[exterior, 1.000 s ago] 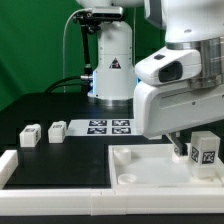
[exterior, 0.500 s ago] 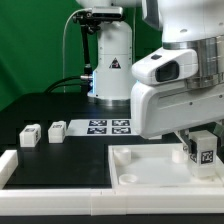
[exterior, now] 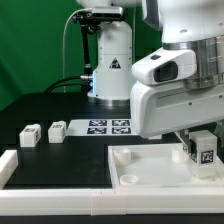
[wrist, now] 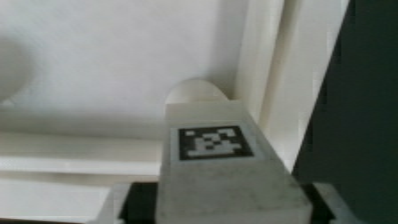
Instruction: Assemble one leg
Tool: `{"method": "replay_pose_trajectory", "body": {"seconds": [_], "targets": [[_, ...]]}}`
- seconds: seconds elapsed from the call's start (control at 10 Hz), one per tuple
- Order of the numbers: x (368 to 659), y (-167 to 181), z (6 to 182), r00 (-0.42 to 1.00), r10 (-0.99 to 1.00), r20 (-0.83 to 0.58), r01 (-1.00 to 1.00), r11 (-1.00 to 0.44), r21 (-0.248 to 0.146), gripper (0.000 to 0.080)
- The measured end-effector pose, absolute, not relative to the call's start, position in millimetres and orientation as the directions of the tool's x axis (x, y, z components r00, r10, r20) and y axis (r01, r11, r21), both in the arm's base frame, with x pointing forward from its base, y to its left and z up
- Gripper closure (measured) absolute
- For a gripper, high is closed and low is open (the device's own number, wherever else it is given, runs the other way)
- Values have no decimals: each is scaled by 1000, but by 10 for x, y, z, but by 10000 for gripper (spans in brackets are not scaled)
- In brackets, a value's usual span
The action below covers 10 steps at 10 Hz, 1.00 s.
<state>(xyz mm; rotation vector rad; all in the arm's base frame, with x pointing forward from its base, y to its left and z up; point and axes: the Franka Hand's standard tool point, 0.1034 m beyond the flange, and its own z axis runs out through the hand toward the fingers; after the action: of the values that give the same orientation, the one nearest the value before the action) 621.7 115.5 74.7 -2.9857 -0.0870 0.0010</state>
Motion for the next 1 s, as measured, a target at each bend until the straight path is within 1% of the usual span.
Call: {"method": "replay_pose_trajectory", "body": {"seconds": [0.1,0.2,0.4,0.5,0.6,0.8,0.9,1.0], "targets": [[6217,1142,738,991,-136,-12,-136,-977,-166,506],[6206,1139,739,953,-303,-26,-303,-939,-165,505],[6192,1153,736,845,-532,-61,-535,-832,-146,505],[6178,1161,728,735,-674,-81,-678,-724,-127,505],[6148,1205,720,590,-802,-96,-807,-582,-100,505],[6131,1262,714,357,-928,-104,-934,-351,-66,505],[6134,1257,714,311,-943,-114,-950,-306,-64,505],[6134,1258,714,307,-945,-117,-951,-301,-64,505]]}}
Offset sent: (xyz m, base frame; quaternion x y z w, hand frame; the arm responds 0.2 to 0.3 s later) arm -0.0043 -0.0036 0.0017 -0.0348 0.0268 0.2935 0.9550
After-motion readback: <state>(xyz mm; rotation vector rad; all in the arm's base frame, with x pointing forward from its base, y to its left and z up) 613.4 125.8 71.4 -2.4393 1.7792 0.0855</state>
